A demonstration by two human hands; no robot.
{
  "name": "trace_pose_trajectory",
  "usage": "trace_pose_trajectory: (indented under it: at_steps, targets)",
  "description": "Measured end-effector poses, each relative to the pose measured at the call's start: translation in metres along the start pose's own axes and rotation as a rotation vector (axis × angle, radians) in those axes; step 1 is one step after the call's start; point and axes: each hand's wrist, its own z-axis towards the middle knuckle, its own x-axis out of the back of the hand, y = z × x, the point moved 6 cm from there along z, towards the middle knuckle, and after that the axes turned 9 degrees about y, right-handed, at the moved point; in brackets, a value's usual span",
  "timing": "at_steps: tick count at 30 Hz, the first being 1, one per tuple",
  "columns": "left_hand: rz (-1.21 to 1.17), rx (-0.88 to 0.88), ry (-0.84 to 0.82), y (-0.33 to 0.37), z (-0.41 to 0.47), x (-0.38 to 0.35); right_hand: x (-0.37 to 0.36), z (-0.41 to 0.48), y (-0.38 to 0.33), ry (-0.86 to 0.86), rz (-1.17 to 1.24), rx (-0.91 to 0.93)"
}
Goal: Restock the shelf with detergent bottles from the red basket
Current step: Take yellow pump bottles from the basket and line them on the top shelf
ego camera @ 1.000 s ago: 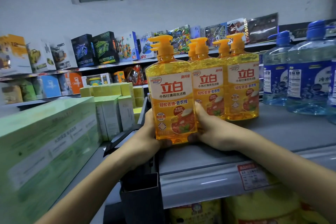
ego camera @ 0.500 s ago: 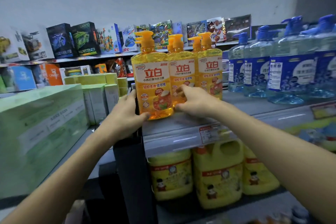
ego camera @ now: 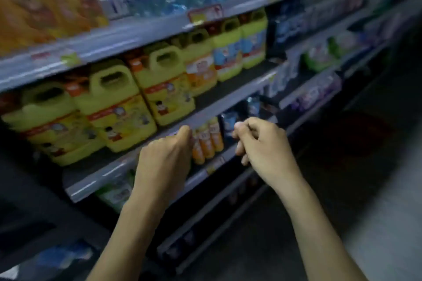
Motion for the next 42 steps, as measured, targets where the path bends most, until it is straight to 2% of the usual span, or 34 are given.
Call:
trace_pose_trajectory:
  at_steps: [2,4,6,10,15,18,25,30,33,38,42]
  targets:
    - [-0.139,-0.027,-0.043,0.057,-0.017,-0.032,0.037,-0.034,0.07,0.101,0.01,-0.176]
    - [-0.258,-0.055,-0.104,0.109,-0.03,-0.06,0.061,-0.06,0.13,0.094,-0.032,-0.289]
    - [-0.297,-0.182,-0.192,0.155,-0.04,-0.088,0.084,-0.075,0.175,0.067,-0.103,-0.367]
    - [-0.308,-0.369,-0.364,0.221,-0.043,-0.128,0.143,-0.083,0.23,0.187,-0.195,-0.481]
    - [-0.384,-0.379,-0.371,0.279,-0.015,-0.168,0.196,-0.072,0.284,0.211,-0.295,-0.596]
    - [-0.424,-0.387,-0.375,0.317,0.017,-0.207,0.225,-0.049,0.31,0.147,-0.382,-0.615]
    - [-0.472,-0.372,-0.489,0.411,0.107,-0.291,0.294,0.064,0.353,0.209,-0.553,-0.616]
    - [-0.477,-0.464,-0.519,0.467,0.165,-0.337,0.337,0.126,0.378,0.161,-0.613,-0.647]
    - [-0.542,-0.57,-0.58,0.51,0.189,-0.356,0.372,0.138,0.399,0.235,-0.606,-0.688]
    - [-0.524,-0.757,-0.732,0.6,0.208,-0.39,0.44,0.155,0.434,0.48,-0.576,-0.714]
    - [-0.516,-0.774,-0.705,0.676,0.235,-0.413,0.496,0.175,0.487,0.445,-0.554,-0.774]
